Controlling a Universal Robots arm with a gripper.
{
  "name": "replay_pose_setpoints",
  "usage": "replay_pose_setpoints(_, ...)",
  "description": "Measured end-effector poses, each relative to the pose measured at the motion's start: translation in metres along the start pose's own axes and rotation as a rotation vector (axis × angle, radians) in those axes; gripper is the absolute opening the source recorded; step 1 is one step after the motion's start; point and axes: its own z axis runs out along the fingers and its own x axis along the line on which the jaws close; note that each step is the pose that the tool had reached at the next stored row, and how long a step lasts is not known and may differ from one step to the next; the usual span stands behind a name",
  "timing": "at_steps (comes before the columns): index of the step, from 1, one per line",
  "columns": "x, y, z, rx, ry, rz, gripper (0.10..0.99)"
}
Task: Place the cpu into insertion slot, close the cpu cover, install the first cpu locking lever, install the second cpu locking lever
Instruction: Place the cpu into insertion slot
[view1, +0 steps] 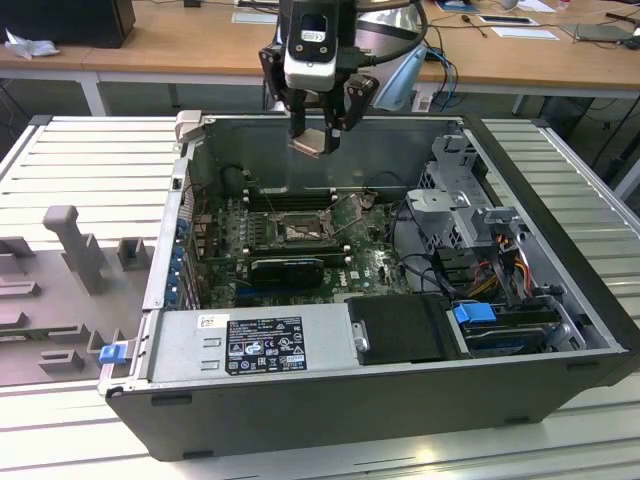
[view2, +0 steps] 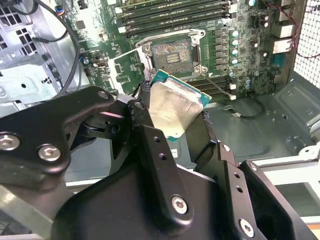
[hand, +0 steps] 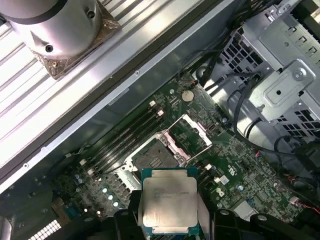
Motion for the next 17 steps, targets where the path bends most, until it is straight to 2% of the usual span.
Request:
replay_pose_setpoints(5, 0.0000, -0.0001, 0.0005, -0.001, -0.0124, 0.127, 0.529)
replay_pose_setpoints(10, 0.0000, -0.0001, 0.0006, -0.002, -0.0174, 0.184, 0.529)
replay_pose_setpoints(17, -0.0001, -0.0005, 0.0055, -0.002, -0.0186, 0.205, 0.529)
